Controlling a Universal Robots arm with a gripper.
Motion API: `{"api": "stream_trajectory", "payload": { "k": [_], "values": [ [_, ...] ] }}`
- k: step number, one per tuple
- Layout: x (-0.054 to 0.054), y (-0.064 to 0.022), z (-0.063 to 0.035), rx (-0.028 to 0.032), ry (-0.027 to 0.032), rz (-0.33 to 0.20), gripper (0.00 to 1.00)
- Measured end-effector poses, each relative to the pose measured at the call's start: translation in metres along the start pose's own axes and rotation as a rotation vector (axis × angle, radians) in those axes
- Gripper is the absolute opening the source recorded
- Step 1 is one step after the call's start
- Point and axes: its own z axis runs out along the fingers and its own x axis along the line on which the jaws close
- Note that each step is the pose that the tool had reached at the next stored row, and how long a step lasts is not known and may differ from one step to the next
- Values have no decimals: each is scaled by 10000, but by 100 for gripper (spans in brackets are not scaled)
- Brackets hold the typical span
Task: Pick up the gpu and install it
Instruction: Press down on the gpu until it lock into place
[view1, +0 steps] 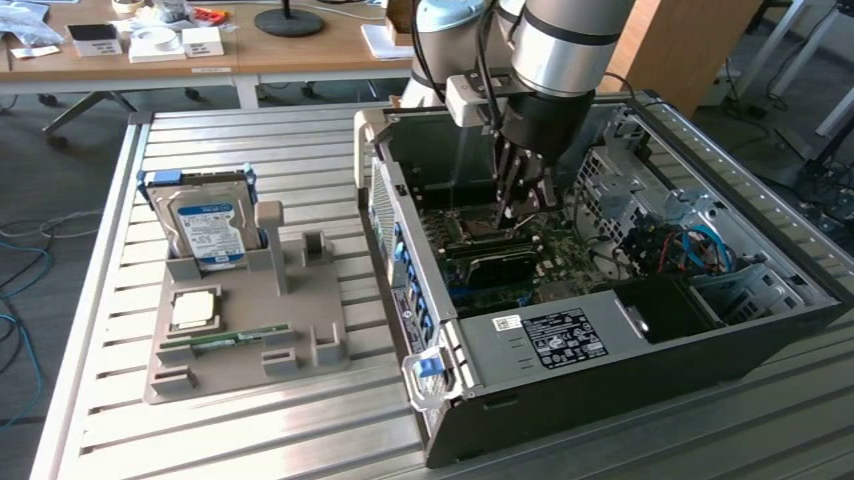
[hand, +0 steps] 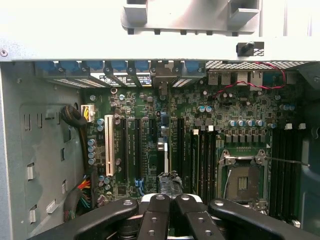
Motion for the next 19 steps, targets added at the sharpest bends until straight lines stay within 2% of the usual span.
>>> {"api": "stream_trajectory", "payload": {
  "k": [8, 14, 19],
  "values": [
    [0, 0, 2, -1, 1, 0, 11],
    [1, 0, 52, -1, 1, 0, 11],
    [1, 0, 54, 0, 0, 0, 11]
  ]
}}
